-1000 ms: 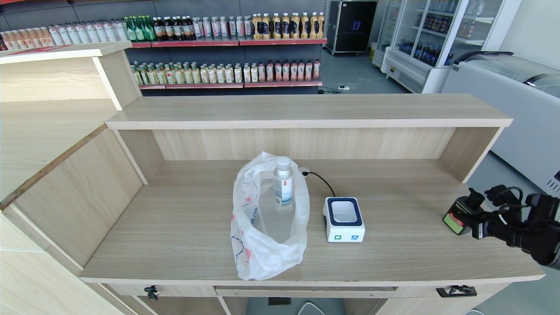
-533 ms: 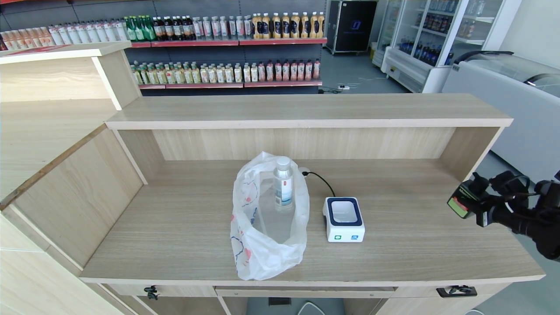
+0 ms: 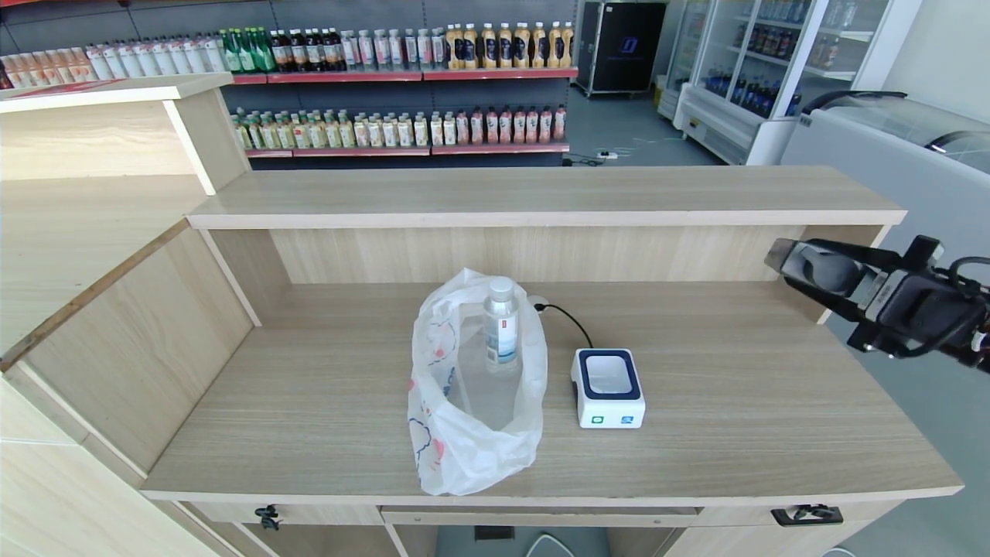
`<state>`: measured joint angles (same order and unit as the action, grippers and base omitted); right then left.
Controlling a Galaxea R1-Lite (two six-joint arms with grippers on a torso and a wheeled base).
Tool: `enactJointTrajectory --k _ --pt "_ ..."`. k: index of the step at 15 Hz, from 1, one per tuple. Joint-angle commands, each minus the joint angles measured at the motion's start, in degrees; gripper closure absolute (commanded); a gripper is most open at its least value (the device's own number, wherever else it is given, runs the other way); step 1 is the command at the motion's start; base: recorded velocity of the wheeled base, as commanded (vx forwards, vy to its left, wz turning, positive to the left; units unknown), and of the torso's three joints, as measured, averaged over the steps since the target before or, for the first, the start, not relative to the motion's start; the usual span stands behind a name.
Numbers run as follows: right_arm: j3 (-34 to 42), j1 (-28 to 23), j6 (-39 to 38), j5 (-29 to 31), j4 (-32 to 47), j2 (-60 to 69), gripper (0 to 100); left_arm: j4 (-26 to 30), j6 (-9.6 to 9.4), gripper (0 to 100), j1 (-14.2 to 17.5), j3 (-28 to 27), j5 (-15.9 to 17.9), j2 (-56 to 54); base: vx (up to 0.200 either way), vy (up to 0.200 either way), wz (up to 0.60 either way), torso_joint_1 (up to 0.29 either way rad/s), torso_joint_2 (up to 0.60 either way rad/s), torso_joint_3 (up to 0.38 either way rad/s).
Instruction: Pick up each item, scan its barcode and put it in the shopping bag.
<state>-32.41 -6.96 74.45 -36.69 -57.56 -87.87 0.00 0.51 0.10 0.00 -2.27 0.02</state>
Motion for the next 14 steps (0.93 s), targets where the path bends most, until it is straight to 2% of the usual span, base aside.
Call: enactJointTrajectory --k 1,5,7,8,10,12,14 --pt "3.1 10.2 13.2 -0.1 5.6 13.9 100 0.0 0.02 0 0.0 0.0 0.0 0.0 0.000 0.000 0.00 0.000 0.00 0.000" --pt "4.8 19.4 40.1 2.1 3.9 18.3 100 0.0 0.02 0 0.0 0.0 0.0 0.0 0.000 0.000 0.00 0.000 0.00 0.000" --pt "7.3 24.7 50.1 2.3 4.0 19.3 100 0.0 0.02 0 0.1 0.0 0.0 0.0 0.000 0.000 0.00 0.000 0.00 0.000" --pt "7.7 26.3 52.1 2.3 3.9 19.8 100 0.0 0.02 0 0.0 0.0 0.0 0.0 0.000 0.000 0.00 0.000 0.00 0.000" --pt "7.6 33.8 59.3 2.6 3.9 23.2 100 0.0 0.02 0 0.0 0.0 0.0 0.0 0.000 0.000 0.00 0.000 0.00 0.000" --pt "8.5 36.9 61.8 5.1 4.3 27.4 100 0.0 0.02 0 0.0 0.0 0.0 0.0 0.000 0.000 0.00 0.000 0.00 0.000" --pt "8.9 37.5 62.7 6.6 4.4 29.5 100 0.0 0.02 0 0.0 0.0 0.0 0.0 0.000 0.000 0.00 0.000 0.00 0.000"
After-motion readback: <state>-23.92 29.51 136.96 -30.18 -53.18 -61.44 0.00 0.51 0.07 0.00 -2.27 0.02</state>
